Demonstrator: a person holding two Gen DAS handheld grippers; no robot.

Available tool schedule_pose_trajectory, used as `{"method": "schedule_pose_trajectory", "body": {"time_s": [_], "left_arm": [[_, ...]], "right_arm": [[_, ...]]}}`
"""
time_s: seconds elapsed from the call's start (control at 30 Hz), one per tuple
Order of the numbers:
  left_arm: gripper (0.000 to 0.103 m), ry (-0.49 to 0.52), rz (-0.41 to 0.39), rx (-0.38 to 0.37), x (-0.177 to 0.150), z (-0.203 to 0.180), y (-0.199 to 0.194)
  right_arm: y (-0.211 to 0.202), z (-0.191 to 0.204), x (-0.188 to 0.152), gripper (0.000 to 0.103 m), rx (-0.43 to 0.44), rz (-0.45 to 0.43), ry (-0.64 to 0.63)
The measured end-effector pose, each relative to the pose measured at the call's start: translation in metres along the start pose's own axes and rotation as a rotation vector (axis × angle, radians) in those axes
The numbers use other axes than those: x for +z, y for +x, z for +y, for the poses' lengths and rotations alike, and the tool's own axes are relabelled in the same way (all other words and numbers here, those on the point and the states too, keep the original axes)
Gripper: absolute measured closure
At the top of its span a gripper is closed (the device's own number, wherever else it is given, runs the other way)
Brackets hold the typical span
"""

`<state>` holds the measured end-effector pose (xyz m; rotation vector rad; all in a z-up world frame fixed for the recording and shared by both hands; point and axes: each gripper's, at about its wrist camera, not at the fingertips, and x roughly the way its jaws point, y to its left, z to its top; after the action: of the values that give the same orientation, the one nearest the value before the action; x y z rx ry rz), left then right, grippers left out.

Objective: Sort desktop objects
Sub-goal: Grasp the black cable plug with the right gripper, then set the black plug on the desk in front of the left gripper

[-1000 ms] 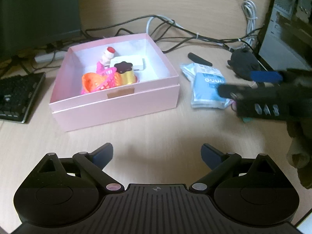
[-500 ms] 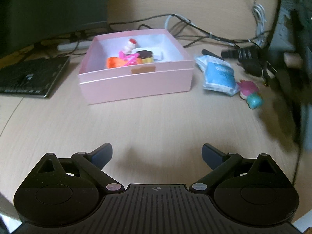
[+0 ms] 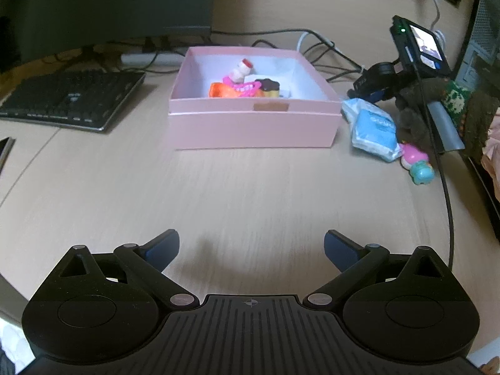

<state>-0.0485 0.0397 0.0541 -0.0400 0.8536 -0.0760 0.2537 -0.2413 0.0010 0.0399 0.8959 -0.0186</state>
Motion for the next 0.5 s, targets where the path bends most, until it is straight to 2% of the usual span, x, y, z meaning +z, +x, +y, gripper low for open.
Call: {"method": "schedule_pose_trajectory", "body": {"time_s": [0.03, 0.1, 0.17, 0.37, 0.43, 0.5], "left_arm": [[0.002, 0.005, 0.001, -0.007, 0.0, -0.001, 0.001], [0.002, 0.015, -0.003, -0.021, 0.001, -0.003, 0.001], [0.002, 0.02, -0.01, -0.034, 0.002, -0.003, 0.002], [0.002, 0.037, -0.003, -0.076, 0.004, -0.012, 0.012], [0.002, 0.062, -0.004, -0.094, 0.005, -0.019, 0.014], [0.002, 0.088, -0.006, -0.108, 0.003, -0.026, 0.014]], "right_arm": [[0.001, 0.004, -0.002, 0.085, -0.017, -0.004, -0.034], [-0.002, 0.009, -0.005, 0.085, -0.024, -0.004, -0.066], [-0.018, 0.008, -0.007, 0.085, -0.021, -0.045, -0.05], [-0.118, 0.006, -0.032, 0.085, 0.127, -0.244, 0.078], [-0.145, 0.015, -0.049, 0.085, 0.165, -0.277, 0.065], [-0.16, 0.025, -0.068, 0.085, 0.207, -0.266, 0.048]]}}
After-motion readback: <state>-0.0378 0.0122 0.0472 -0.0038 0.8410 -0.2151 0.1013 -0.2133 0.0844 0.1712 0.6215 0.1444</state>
